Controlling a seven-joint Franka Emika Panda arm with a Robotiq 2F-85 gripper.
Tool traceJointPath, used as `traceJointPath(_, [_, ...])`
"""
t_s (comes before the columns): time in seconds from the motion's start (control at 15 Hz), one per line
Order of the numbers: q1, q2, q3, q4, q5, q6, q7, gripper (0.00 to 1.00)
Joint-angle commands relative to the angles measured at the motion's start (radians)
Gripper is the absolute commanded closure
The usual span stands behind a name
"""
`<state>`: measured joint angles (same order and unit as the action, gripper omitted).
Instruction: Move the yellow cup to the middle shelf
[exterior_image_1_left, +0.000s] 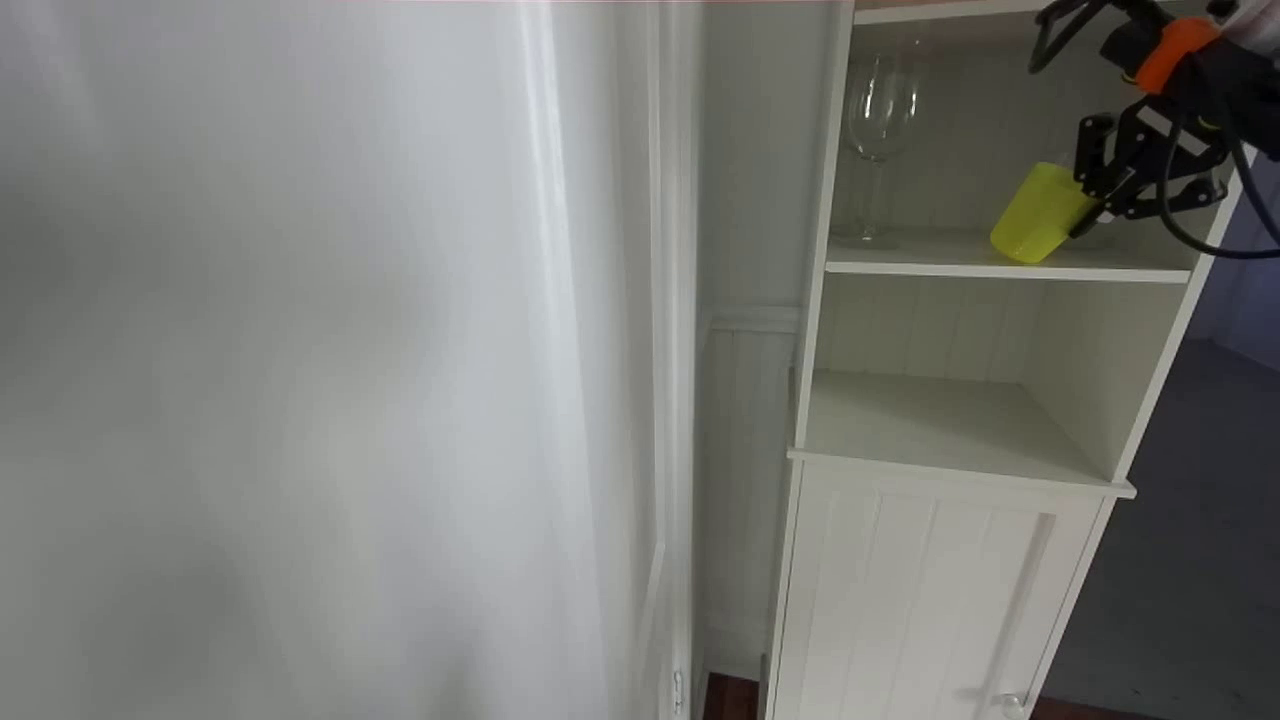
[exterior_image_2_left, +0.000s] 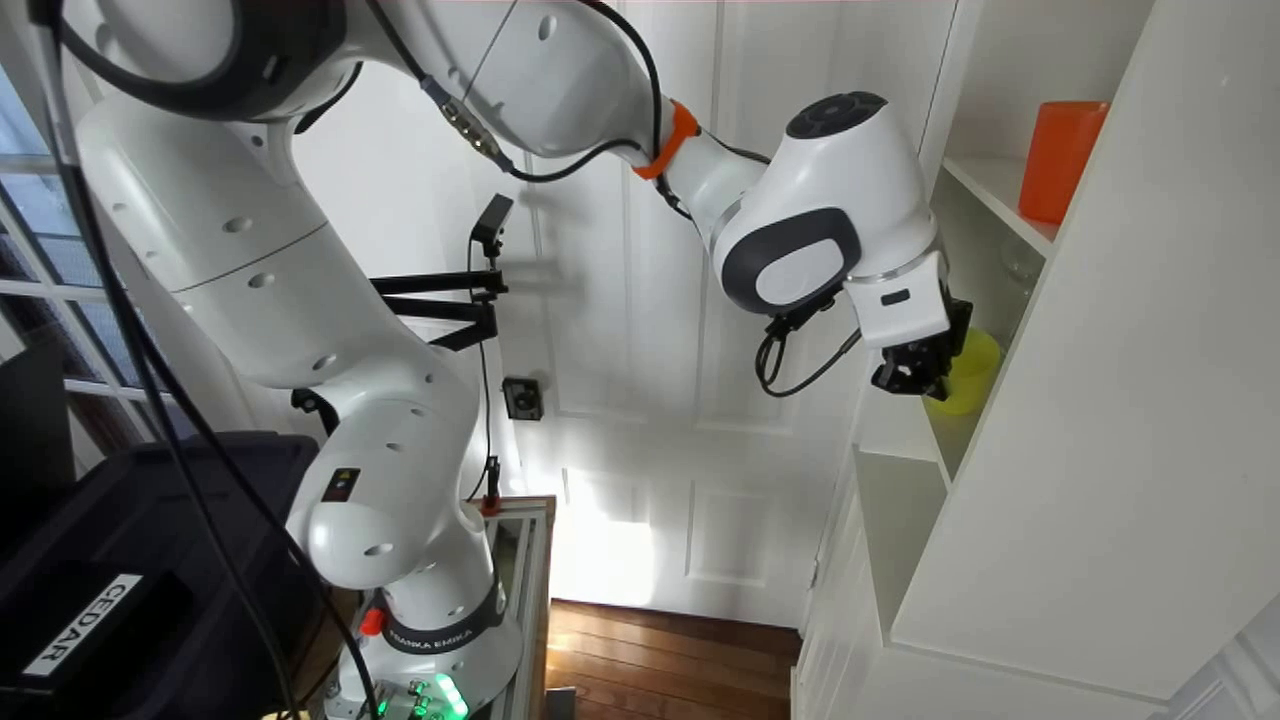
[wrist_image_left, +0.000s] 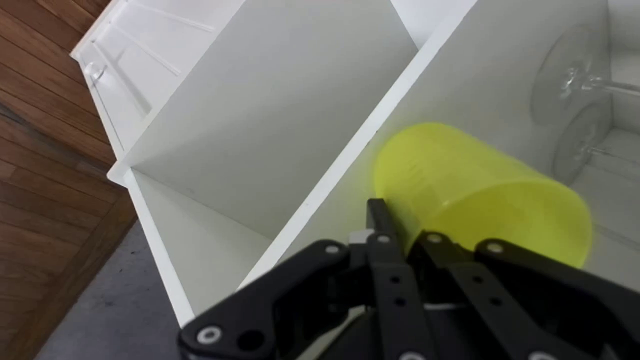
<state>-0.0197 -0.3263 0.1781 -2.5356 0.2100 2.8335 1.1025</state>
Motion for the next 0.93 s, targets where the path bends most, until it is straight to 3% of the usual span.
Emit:
traceJointPath(0.0, [-0.023, 0.023, 0.024, 0.003, -0.017, 0.047, 0.057, 0.99])
traceJointPath(0.13, [-0.024, 0.032, 0.025, 0.005, -0.017, 0.062, 0.065, 0.98])
traceJointPath(0.2, [-0.022, 0.037, 0.025, 0.006, -0.015, 0.069, 0.066, 0.7])
traceJointPath(0.27, [-0.022, 0.039, 0.025, 0.006, -0.016, 0.074, 0.07, 0.69])
traceJointPath(0.4, [-0.018, 0.044, 0.023, 0.007, -0.015, 0.076, 0.069, 0.57])
traceJointPath(0.87, [-0.015, 0.056, 0.024, 0.008, -0.013, 0.086, 0.058, 0.08])
